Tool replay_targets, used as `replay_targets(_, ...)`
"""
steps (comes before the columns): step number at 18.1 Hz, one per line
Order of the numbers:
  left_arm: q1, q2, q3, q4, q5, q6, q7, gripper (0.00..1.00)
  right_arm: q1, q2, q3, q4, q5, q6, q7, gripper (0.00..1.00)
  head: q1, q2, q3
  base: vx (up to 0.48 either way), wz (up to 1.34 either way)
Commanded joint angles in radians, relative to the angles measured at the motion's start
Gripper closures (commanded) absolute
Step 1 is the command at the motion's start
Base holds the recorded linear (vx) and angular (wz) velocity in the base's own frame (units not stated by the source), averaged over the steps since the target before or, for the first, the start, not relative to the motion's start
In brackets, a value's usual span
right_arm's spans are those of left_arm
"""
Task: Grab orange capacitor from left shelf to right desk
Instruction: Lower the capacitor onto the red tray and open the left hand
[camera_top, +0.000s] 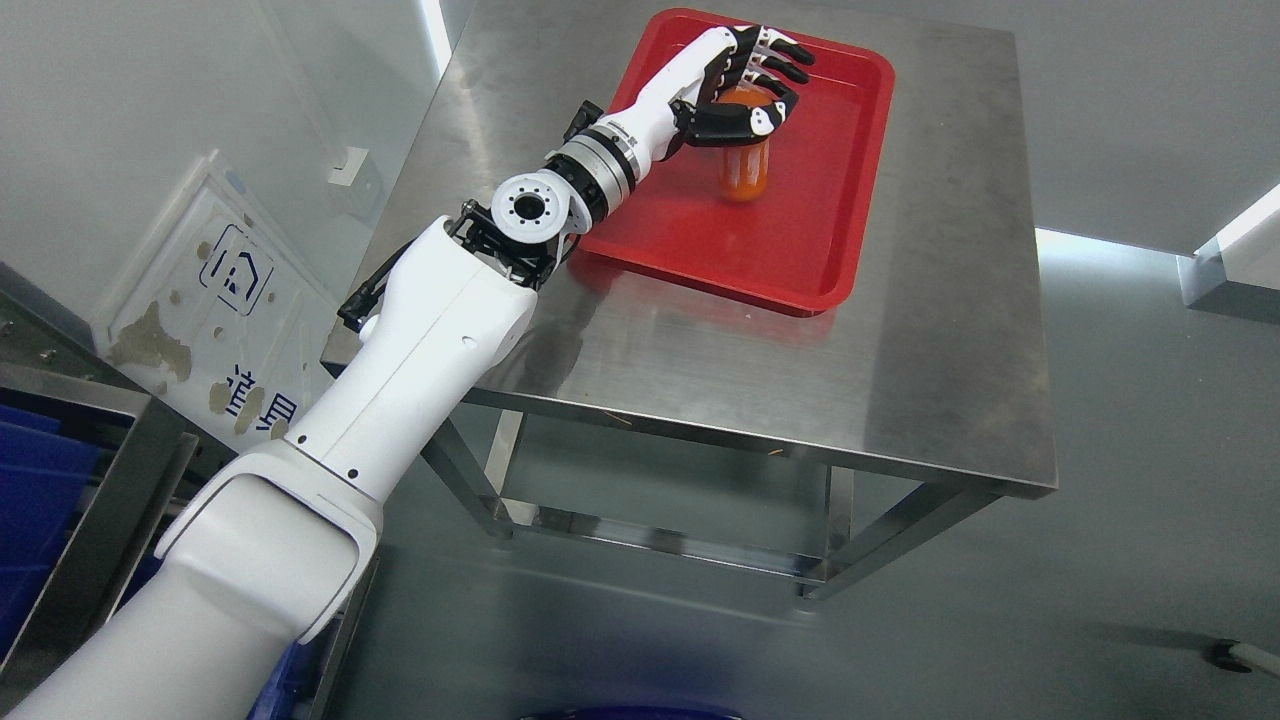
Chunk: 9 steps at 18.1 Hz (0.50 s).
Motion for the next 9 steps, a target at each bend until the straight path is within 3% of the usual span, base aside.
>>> replay_targets(1, 0.014, 0.017, 0.005, 0.048, 0.002, -0.056, -0.001, 0.52, 0.031, -0.017, -0.012, -0.023, 0.000, 0.004, 0.000, 0.00, 0.0000, 0.000, 0.000, -0.010, 0.00)
replay_targets(5, -0.109, 0.017, 0.169, -0.046, 0.002, -0.086, -0.004, 0.10, 0.031, -0.017, -0.012, -0.023, 0.000, 0.004, 0.000, 0.00, 0.0000, 0.000, 0.000, 0.000, 0.00)
replay_targets(7, -0.179, 0.017, 0.270, -0.074, 0.002, -0.082, -0.009, 0.03, 0.031, -0.017, -0.012, -0.023, 0.000, 0.004, 0.000, 0.00, 0.0000, 0.000, 0.000, 0.000, 0.00)
replay_targets(9, -0.194, 0.017, 0.317, -0.110, 0.000, -0.081, -0.012, 0.02, 0.031, -0.017, -0.012, -0.023, 0.000, 0.004, 0.000, 0.00, 0.0000, 0.000, 0.000, 0.000, 0.00)
